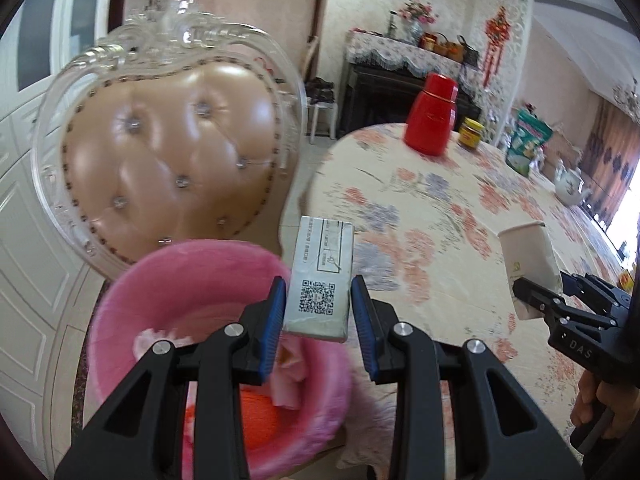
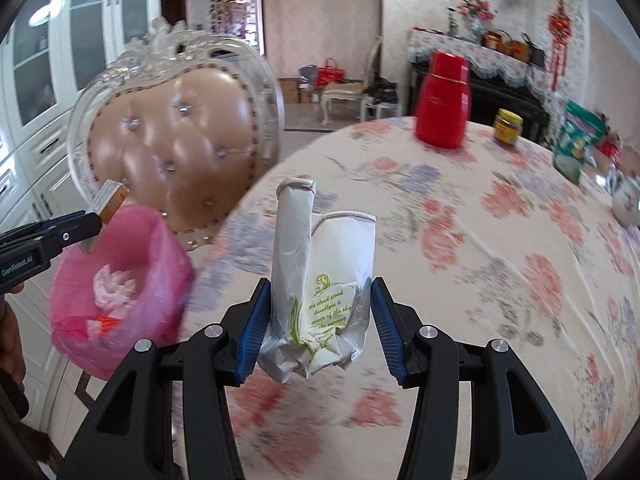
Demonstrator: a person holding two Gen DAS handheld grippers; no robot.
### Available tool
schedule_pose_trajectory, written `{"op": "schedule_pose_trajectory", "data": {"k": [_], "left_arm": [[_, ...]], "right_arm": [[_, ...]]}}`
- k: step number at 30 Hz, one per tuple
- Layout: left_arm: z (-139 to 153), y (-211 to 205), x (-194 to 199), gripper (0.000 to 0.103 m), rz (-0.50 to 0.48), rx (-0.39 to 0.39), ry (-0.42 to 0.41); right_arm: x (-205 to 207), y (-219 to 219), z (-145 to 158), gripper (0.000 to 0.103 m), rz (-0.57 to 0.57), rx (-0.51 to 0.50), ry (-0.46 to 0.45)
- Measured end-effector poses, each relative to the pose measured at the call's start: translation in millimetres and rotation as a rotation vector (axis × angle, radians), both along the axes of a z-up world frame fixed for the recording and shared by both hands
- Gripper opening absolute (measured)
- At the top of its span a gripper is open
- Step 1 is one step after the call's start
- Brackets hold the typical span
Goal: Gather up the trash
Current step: 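Carry the box and paper bag over the pink wastebasket with both tools, then open both tools to drop the box and paper bag into the wastebasket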
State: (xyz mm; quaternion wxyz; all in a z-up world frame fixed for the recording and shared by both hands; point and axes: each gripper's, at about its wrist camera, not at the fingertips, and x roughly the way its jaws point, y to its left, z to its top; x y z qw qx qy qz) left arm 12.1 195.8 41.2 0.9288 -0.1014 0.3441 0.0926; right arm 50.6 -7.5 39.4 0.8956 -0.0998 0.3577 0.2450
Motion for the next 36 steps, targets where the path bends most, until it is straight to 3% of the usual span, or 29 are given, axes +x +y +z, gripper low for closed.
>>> {"op": "schedule_pose_trajectory", "data": {"k": [14,27,32,36], "left_arm": [[-2,74,-36,0.033,0.118,-0.025,-0.006],[-7,108,-50,0.033,0.169,-0.057,-0.001],[-8,116,-55,0.046,0.189,-0.067,0.001],[-9,118,-61,0.057,0.199,-0.074,0.001]], "right_arm": [[-23,105,5,0.048,0.187,-0.005,0.012],[-35,168,-6,0.050,0.305,-0.010,0.044],[-38,178,-9,0.051,0.327,-0.012,0.039],[-39,179,-11,0.060,0.330,-0.013,0.039]]}}
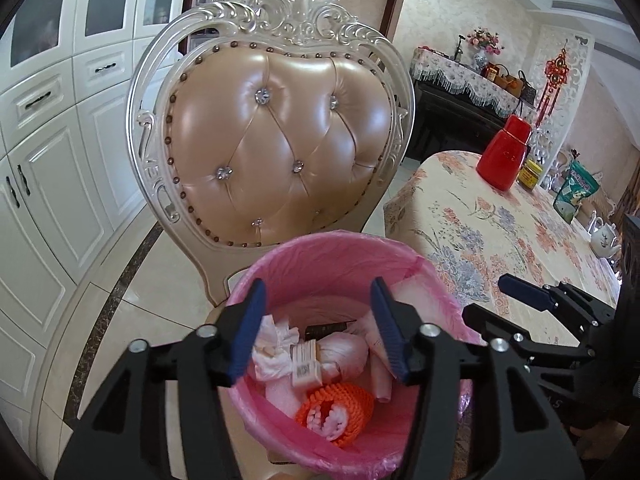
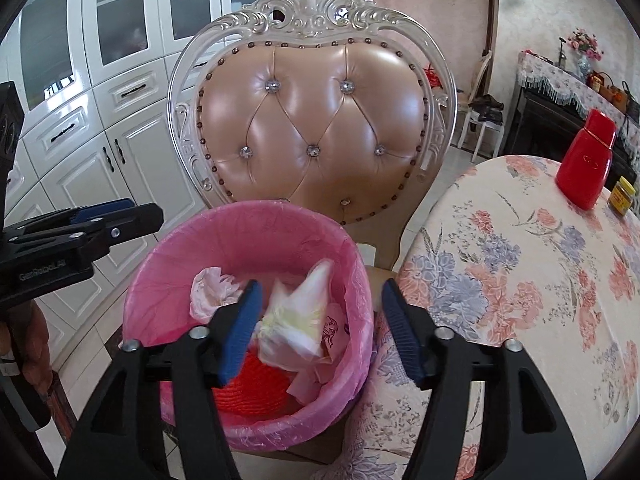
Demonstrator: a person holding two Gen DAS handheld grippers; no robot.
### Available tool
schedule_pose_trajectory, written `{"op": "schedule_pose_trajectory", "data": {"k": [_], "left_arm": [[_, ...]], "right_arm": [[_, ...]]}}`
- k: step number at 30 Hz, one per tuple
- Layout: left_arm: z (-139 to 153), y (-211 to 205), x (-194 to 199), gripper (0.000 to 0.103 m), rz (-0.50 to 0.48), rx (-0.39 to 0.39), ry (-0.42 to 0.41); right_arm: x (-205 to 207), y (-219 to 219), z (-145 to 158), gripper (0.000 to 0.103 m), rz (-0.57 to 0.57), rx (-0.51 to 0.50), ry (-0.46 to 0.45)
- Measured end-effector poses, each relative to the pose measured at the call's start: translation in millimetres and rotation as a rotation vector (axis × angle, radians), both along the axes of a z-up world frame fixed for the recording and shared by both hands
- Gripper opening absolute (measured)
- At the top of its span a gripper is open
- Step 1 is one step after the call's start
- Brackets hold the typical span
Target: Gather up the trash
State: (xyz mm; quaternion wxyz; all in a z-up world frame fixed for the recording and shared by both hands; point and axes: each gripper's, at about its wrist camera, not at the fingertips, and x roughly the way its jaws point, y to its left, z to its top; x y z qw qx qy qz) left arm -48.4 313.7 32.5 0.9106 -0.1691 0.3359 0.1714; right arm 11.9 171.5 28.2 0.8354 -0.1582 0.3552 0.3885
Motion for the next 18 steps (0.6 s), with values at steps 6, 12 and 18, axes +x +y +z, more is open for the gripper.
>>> {"op": "schedule_pose_trajectory", "data": {"k": [6,12,18], "left_arm": [[0,-6,-15,0.080,0.016,-0.015,0.007],[-7,-22,-27,0.081,-0.002,-0.009,0.034],[-14,-35,-45,0.082,0.008,-0.025,0.051]], "right_arm": [[-2,-16,1,0.065,-0.024,0.016,-0.002],[-8,-41,3,0.065,-0.046,0.022,-0.007],[-20,-60,1,0.070,-0.046,0.021,-0.011]]}}
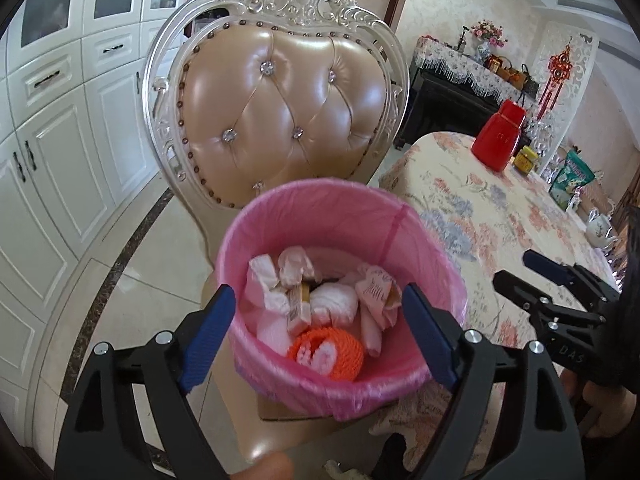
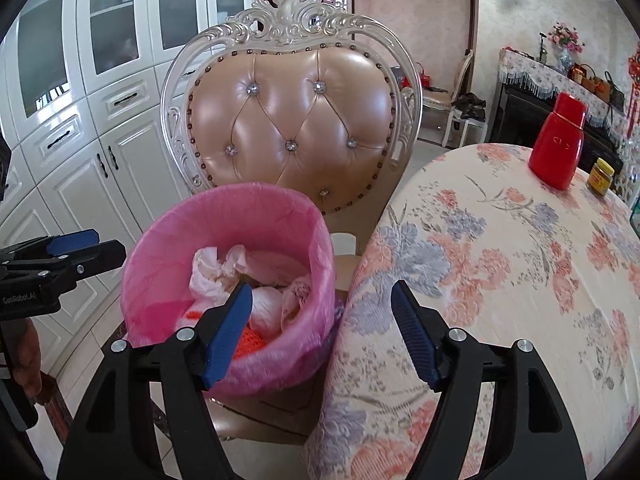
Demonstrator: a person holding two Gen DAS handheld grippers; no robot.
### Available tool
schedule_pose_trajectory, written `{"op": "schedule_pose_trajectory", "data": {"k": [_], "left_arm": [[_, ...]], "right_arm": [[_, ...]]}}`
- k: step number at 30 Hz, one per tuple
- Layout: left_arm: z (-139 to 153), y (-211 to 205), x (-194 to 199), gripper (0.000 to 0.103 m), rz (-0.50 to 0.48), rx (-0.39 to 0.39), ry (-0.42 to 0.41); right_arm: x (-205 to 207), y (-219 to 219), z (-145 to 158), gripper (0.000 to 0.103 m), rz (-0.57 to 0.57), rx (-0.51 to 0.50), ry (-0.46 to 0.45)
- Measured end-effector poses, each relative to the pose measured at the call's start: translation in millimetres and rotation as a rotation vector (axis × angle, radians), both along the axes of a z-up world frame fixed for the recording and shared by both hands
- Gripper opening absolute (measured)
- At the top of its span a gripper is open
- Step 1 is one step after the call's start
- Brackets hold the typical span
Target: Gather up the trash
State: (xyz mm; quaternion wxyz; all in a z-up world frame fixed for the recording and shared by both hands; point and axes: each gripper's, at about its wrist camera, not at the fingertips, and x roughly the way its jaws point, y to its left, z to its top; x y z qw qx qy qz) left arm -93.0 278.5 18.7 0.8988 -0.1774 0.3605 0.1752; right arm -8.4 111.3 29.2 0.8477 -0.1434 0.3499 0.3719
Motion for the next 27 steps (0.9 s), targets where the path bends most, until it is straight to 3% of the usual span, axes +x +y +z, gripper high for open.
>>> {"op": "schedule_pose_trajectory", "data": {"k": [11,27], "left_arm": [[4,-25,-28,0.085,0.000,0.045,0.016],[6,-25,-33,0.085,0.005,0.053,0.016]], "right_arm": [[-17,-10,-1,0.074,0.032,0.011,0.006],[-22,-7,3,0.074,0.040,0.017,-0.001]]}}
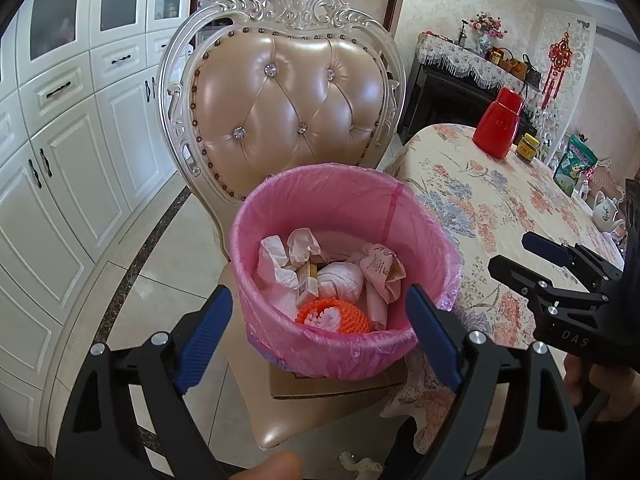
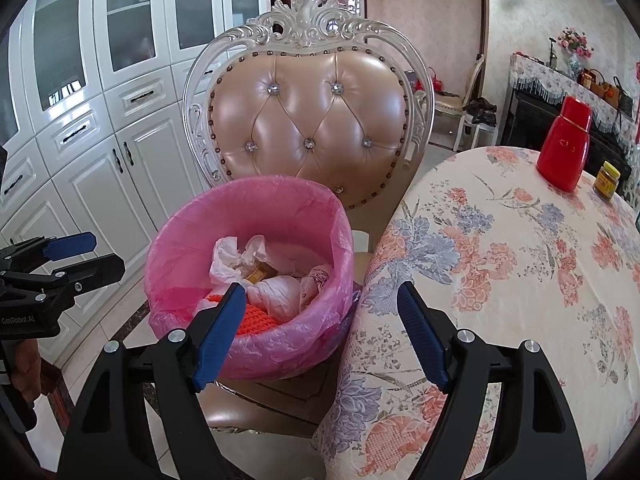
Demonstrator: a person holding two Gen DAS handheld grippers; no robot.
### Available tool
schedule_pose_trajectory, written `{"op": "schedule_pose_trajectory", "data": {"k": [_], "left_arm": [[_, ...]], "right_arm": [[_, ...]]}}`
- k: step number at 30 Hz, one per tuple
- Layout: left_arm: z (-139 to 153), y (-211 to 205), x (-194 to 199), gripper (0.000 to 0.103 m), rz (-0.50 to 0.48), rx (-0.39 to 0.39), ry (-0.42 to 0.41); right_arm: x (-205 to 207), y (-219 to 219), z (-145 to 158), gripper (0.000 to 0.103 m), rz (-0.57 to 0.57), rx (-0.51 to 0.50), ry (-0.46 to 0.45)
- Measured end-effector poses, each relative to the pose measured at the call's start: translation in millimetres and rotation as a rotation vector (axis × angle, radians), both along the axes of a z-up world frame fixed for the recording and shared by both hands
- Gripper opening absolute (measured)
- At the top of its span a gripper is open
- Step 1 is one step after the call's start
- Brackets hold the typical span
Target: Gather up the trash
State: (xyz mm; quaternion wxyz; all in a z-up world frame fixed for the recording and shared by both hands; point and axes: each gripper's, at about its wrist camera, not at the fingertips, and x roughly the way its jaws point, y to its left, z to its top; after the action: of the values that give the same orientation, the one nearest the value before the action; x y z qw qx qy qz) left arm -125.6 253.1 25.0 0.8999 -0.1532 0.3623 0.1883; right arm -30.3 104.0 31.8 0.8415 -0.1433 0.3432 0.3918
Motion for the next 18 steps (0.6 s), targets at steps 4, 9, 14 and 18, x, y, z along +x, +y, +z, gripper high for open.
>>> {"op": "schedule_pose_trajectory", "data": {"k": [4,9,14,18], "left_arm": [[-1.2,0.9,1.1,0.085,-0.004,-0.002,0.000],[-1.7,1.3,1.6,0.085,-0.004,-0.002,0.000],[-2.6,1.6,2.0,0.085,-0.004,0.001,-0.004],[-3.4,1.7,2.3,0.085,-0.006,0.001,-0.004]], "right_arm": [[0.6,1.0,-1.1,0.074,0.001,-0.005,0.003],[0.9,1.2,-1.4,0.074,0.001,-0.005,0.002],[1.7,1.0,-1.4,0.074,0.000,-0.002,0.000],[1.8,1.0,-1.3,0.074,0.000,-0.003,0.001]]}}
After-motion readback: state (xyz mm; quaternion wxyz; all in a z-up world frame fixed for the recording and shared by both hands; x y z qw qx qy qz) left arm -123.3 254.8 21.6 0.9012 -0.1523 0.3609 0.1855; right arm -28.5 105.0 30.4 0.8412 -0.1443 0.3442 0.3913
